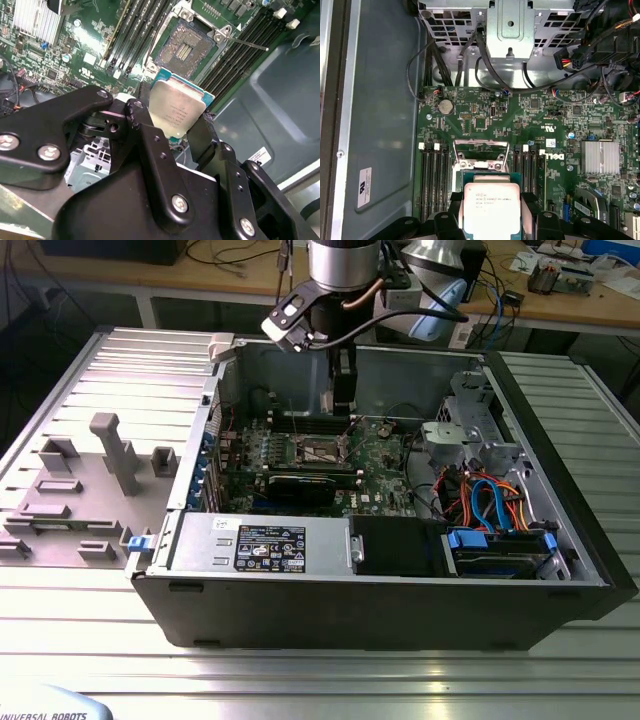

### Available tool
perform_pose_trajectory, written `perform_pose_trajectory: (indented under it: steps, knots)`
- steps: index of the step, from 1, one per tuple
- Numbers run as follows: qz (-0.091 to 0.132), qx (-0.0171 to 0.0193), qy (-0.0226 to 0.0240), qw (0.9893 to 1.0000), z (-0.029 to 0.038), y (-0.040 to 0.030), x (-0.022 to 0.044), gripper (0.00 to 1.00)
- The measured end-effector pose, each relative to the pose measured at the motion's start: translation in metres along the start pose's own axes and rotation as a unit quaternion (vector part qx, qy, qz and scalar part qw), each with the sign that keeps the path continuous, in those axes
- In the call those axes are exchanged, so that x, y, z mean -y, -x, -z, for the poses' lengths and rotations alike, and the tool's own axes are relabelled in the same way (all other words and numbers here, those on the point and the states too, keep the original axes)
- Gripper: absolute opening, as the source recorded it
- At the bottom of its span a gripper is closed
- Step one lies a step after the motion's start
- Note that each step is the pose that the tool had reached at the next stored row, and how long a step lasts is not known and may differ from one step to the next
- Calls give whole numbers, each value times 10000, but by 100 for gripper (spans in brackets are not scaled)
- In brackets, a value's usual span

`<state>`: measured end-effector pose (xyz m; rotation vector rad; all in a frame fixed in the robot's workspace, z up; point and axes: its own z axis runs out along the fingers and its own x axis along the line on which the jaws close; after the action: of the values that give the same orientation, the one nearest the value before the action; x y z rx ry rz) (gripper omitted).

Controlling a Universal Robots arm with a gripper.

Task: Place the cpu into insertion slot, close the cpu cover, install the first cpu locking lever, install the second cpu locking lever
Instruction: 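Place the cpu into insertion slot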

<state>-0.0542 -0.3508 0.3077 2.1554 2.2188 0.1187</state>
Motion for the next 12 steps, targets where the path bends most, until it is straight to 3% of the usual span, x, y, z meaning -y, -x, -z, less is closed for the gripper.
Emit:
perform_pose_trajectory:
  steps: [3, 12]
  knots:
    - [0, -1, 1, 10000, -60, 1, 5, 54]
    - [0, -1, 1, 10000, -65, 1, 5, 54]
